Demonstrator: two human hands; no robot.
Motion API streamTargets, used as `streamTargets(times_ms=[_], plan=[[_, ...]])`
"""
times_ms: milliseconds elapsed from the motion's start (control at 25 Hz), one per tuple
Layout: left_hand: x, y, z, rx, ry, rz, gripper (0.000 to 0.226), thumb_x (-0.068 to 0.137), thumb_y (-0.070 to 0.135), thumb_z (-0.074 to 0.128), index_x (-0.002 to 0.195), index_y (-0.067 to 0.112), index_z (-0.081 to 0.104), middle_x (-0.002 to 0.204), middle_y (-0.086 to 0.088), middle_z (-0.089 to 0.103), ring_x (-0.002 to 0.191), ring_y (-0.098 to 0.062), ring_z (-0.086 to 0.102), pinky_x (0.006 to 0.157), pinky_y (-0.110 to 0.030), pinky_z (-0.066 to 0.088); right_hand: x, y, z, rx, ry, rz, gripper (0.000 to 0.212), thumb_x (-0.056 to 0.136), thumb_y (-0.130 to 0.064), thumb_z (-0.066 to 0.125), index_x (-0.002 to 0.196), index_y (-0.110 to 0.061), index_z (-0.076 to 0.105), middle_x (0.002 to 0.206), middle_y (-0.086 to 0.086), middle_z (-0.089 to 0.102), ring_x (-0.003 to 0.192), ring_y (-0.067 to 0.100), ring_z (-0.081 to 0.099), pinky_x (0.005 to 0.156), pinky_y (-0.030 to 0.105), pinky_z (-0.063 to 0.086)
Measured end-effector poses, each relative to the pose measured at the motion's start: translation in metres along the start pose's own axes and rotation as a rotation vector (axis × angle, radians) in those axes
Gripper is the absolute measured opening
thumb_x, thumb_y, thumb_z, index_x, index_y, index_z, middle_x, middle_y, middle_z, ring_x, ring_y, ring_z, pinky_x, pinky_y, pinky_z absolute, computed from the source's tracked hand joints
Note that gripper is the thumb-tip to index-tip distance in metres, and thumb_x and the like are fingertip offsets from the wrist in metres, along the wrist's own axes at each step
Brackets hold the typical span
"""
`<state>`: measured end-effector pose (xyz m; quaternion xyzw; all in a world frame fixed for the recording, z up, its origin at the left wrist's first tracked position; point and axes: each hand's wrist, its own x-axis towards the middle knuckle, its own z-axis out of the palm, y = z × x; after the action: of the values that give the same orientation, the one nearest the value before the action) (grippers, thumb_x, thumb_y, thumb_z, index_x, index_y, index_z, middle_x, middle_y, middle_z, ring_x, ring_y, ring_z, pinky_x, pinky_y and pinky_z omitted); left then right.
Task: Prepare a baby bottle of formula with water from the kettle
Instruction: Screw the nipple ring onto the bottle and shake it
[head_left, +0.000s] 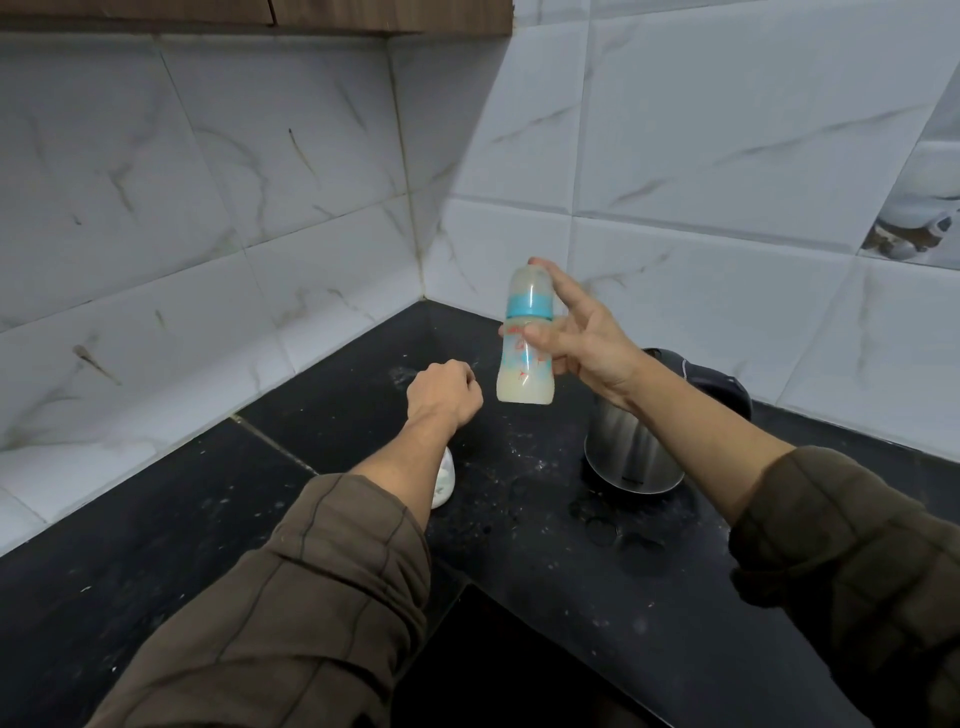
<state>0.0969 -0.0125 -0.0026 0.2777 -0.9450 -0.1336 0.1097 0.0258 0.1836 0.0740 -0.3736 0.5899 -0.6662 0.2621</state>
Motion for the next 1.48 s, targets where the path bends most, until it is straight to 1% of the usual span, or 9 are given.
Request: streamTargets(times_ms=[120, 280, 440, 600, 760, 960, 1160, 1360, 1480], plan=[[0.0, -0.002, -0.002, 0.0, 0.012, 0.015, 0.027, 0.1, 0.026, 0.054, 0.116, 0.021, 0.074, 0.103, -0.004, 0.076, 0.097, -0.028, 0.07, 0.083, -0.039, 0.056, 0.001, -0.002, 0.003, 0.192, 0.22, -0.058, 0.088, 0.088, -0.015, 0.08, 0.158, -0.04, 0.032, 0.115, 0.004, 0.077, 0.113, 0.03, 0.07, 0.096, 0.056, 0.057], [-0.001, -0.004, -0.004, 0.003, 0.009, 0.004, 0.025, 0.101, 0.027, 0.055, 0.116, 0.02, 0.074, 0.103, -0.003, 0.076, 0.095, -0.026, 0.07, 0.085, -0.039, 0.059, -0.007, -0.001, 0.006, 0.022, 0.087, 0.003, 0.091, 0.084, -0.018, 0.081, 0.158, -0.042, 0.032, 0.12, 0.011, 0.075, 0.11, 0.026, 0.072, 0.085, 0.047, 0.061], [-0.004, -0.004, -0.005, 0.005, 0.019, 0.013, 0.026, 0.1, 0.026, 0.054, 0.115, 0.02, 0.075, 0.102, -0.004, 0.076, 0.095, -0.028, 0.07, 0.085, -0.039, 0.058, -0.001, -0.007, 0.007, 0.217, 0.286, -0.077, 0.09, 0.088, -0.014, 0.08, 0.159, -0.04, 0.031, 0.109, 0.0, 0.076, 0.108, 0.027, 0.072, 0.077, 0.041, 0.061], [-0.003, 0.0, -0.004, 0.002, 0.017, 0.021, 0.024, 0.102, 0.028, 0.056, 0.118, 0.02, 0.073, 0.101, -0.003, 0.075, 0.088, -0.02, 0.066, 0.081, -0.037, 0.055, -0.007, -0.006, 0.01, 0.063, 0.105, -0.02, 0.091, 0.082, -0.019, 0.082, 0.156, -0.043, 0.035, 0.116, 0.006, 0.075, 0.108, 0.025, 0.071, 0.084, 0.046, 0.061], [-0.002, 0.005, -0.007, -0.004, 0.03, 0.034, 0.026, 0.1, 0.026, 0.054, 0.116, 0.02, 0.074, 0.102, -0.004, 0.076, 0.093, -0.026, 0.069, 0.079, -0.037, 0.052, -0.001, -0.005, 0.008, 0.245, 0.309, -0.093, 0.087, 0.09, -0.012, 0.078, 0.159, -0.04, 0.032, 0.103, -0.006, 0.079, 0.108, 0.025, 0.072, 0.082, 0.044, 0.061], [0.001, 0.005, -0.006, 0.002, 0.021, 0.034, 0.025, 0.101, 0.026, 0.056, 0.12, 0.019, 0.072, 0.104, -0.004, 0.075, 0.088, -0.019, 0.065, 0.077, -0.034, 0.051, -0.014, 0.0, 0.007, 0.024, 0.057, 0.011, 0.087, 0.081, -0.021, 0.082, 0.151, -0.046, 0.038, 0.119, 0.01, 0.074, 0.109, 0.027, 0.072, 0.082, 0.044, 0.062], [0.002, 0.005, -0.004, -0.004, 0.024, 0.02, 0.029, 0.098, 0.025, 0.053, 0.115, 0.021, 0.075, 0.101, -0.004, 0.077, 0.096, -0.029, 0.07, 0.083, -0.038, 0.056, 0.002, 0.002, -0.001, 0.447, 0.421, -0.026, 0.08, 0.092, -0.02, 0.077, 0.158, -0.038, 0.034, 0.123, 0.004, 0.072, 0.099, 0.025, 0.076, 0.08, 0.045, 0.062], [0.002, 0.006, -0.002, -0.003, 0.001, 0.024, 0.026, 0.099, 0.029, 0.057, 0.117, 0.021, 0.073, 0.103, -0.003, 0.075, 0.094, -0.026, 0.07, 0.078, -0.037, 0.054, -0.007, 0.019, 0.007, 0.258, 0.085, 0.13, 0.072, 0.092, -0.023, 0.077, 0.154, -0.03, 0.042, 0.13, 0.017, 0.07, 0.112, 0.035, 0.072, 0.082, 0.049, 0.062], [0.001, 0.005, 0.0, -0.012, 0.009, 0.025, 0.028, 0.098, 0.026, 0.056, 0.118, 0.021, 0.074, 0.103, -0.004, 0.076, 0.096, -0.028, 0.07, 0.079, -0.037, 0.054, -0.002, 0.018, 0.01, 0.383, 0.269, 0.114, 0.065, 0.095, -0.027, 0.074, 0.152, -0.022, 0.044, 0.123, 0.008, 0.073, 0.103, 0.029, 0.076, 0.076, 0.044, 0.063]])
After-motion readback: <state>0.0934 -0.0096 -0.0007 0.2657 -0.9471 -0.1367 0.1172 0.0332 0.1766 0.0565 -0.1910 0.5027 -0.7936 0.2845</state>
